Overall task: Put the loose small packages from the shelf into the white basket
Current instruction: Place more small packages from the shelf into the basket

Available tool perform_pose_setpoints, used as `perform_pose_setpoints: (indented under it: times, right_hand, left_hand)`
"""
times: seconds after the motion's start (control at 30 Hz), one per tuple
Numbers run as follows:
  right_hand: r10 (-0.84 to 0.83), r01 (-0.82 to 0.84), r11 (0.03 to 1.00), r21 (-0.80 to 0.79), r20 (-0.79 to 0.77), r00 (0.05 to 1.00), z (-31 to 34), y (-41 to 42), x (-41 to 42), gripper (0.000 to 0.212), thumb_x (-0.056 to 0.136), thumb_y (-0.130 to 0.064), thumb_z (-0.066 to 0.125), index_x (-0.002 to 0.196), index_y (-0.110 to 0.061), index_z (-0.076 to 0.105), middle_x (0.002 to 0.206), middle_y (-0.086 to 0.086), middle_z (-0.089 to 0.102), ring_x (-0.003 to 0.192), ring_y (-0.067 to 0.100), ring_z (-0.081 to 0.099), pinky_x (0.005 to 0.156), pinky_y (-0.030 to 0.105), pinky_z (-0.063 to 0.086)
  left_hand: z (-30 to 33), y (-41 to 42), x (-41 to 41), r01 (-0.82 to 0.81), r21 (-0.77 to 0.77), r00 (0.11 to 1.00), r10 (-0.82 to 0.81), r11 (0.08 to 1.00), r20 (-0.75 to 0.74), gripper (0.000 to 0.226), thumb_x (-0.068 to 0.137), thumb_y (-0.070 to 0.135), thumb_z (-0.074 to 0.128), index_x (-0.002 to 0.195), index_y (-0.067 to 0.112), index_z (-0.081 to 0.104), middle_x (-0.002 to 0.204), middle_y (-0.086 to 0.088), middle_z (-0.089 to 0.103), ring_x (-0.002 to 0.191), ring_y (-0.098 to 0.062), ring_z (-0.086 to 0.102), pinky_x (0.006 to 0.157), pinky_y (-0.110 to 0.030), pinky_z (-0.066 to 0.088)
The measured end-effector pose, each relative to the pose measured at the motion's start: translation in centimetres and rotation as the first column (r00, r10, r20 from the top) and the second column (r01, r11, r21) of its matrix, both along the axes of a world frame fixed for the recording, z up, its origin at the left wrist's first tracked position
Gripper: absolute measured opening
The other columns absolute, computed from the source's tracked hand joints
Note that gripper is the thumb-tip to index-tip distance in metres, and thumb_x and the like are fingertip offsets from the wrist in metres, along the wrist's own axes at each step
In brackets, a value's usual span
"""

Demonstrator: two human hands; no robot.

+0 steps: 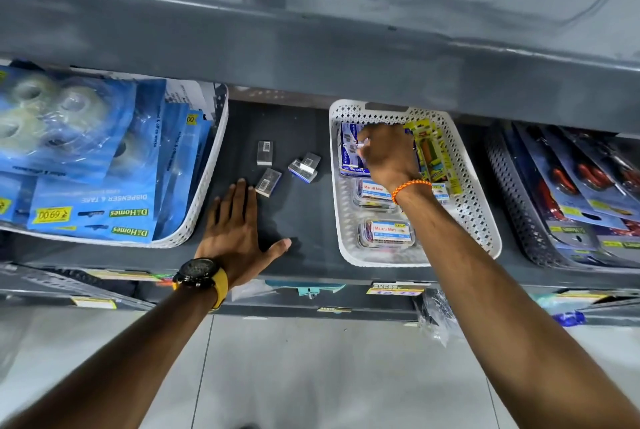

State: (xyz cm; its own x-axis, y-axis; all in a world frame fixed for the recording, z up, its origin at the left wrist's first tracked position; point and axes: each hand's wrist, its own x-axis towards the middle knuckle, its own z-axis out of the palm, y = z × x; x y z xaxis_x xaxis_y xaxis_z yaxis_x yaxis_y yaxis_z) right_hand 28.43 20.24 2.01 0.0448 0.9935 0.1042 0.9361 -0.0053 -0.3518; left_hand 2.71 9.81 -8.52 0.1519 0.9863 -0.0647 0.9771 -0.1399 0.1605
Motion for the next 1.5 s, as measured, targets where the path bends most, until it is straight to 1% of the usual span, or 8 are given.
perform_pose_setpoints:
  times: [0.1,0.2,0.33,0.63,0.8,0.93,1.3,1.5]
  right_hand:
    - [0.083,-0.087,0.986,0.141,0.031,0.996,0.1,-0.3,-1.6,0.018,0.089,-0.008,0.058,0.087,-0.014,0.075,0.091,0.008,0.077,0.09,0.027,0.07,0.069,0.026,0.036]
    - [0.294,-0.295,0.954,0.06,0.015,0.956,-0.3,-0.3,-4.4,0.016,0.087,-0.025,0.07,0.1,-0.018,0.075,0.101,0.005,0.076,0.102,0.027,0.064,0.088,0.032,0.041]
    - [0.361,-0.35,0.931,-0.1,0.386,0.849,-1.4,-0.2,-7.5,0.028,0.083,-0.036,0.074,0.104,-0.018,0.071,0.107,0.009,0.073,0.113,0.029,0.056,0.107,0.045,0.026]
    - [0.274,-0.275,0.959,-0.069,0.473,0.837,-1.5,-0.2,-8.2,0.022,0.08,-0.002,0.063,0.095,-0.016,0.07,0.098,0.009,0.072,0.096,0.028,0.066,0.113,0.048,0.024]
    - [0.126,-0.111,0.974,0.198,-0.062,0.99,-2.0,-0.2,-6.5,0.017,0.09,-0.021,0.057,0.096,-0.021,0.073,0.087,0.011,0.075,0.083,0.029,0.069,0.085,0.037,0.048]
    - [-0.044,0.155,0.982,0.103,-0.681,0.731,-2.2,1.6,-2.7,0.028,0.095,-0.007,0.052,0.098,-0.018,0.078,0.093,0.002,0.076,0.082,0.014,0.065,0.082,0.042,0.058]
    - [-0.213,0.205,0.973,-0.108,-0.766,0.606,-2.4,-0.4,4.6,0.015,0.087,-0.011,0.075,0.08,-0.024,0.074,0.09,-0.003,0.077,0.082,0.016,0.072,0.05,0.028,0.056]
    - [-0.26,0.208,0.964,-0.164,-0.735,0.627,-2.5,-0.2,4.5,0.018,0.09,-0.003,0.07,0.083,-0.02,0.071,0.101,0.009,0.076,0.087,0.022,0.074,0.06,0.04,0.063]
  left_hand:
    - [0.0,0.0,0.0,-0.003,-0.007,1.0,0.003,1.0,-0.003,0.124,0.074,0.092,0.022,0.161,0.005,0.003,0.171,-0.013,-0.006,0.157,-0.028,-0.004,0.127,-0.047,0.0]
    - [0.0,0.1,0.0,-0.005,-0.007,1.0,0.005,1.0,0.01,0.124,0.074,0.092,0.023,0.161,0.005,0.004,0.171,-0.013,-0.006,0.157,-0.028,-0.004,0.127,-0.047,0.001]
    - [-0.1,0.0,0.0,0.004,0.006,1.0,-0.004,1.0,0.013,0.122,0.076,0.09,0.026,0.16,0.003,0.007,0.171,-0.015,-0.003,0.157,-0.029,-0.001,0.127,-0.048,0.003]
    - [-0.1,0.1,-0.1,0.011,-0.013,1.0,-0.011,1.0,-0.011,0.122,0.077,0.091,0.021,0.161,0.005,0.0,0.171,-0.013,-0.009,0.157,-0.027,-0.006,0.127,-0.047,-0.002]
    - [0.0,0.1,-0.2,0.013,-0.016,1.0,-0.013,1.0,-0.001,0.122,0.076,0.091,0.021,0.161,0.005,0.001,0.17,-0.013,-0.009,0.157,-0.028,-0.005,0.127,-0.049,0.0]
    - [-0.1,0.1,-0.2,0.009,-0.026,1.0,-0.01,1.0,-0.011,0.123,0.075,0.092,0.019,0.161,0.006,-0.002,0.17,-0.012,-0.012,0.157,-0.027,-0.008,0.127,-0.048,0.0]
    - [0.0,0.1,-0.1,0.013,-0.02,0.999,-0.014,1.0,-0.039,0.124,0.074,0.092,0.014,0.161,0.004,0.002,0.171,-0.013,-0.007,0.157,-0.029,-0.004,0.127,-0.049,0.002]
    - [-0.1,0.1,-0.1,0.01,-0.01,0.999,-0.01,1.0,-0.033,0.123,0.074,0.091,0.018,0.16,0.004,0.006,0.171,-0.014,-0.002,0.157,-0.029,-0.001,0.127,-0.049,0.003]
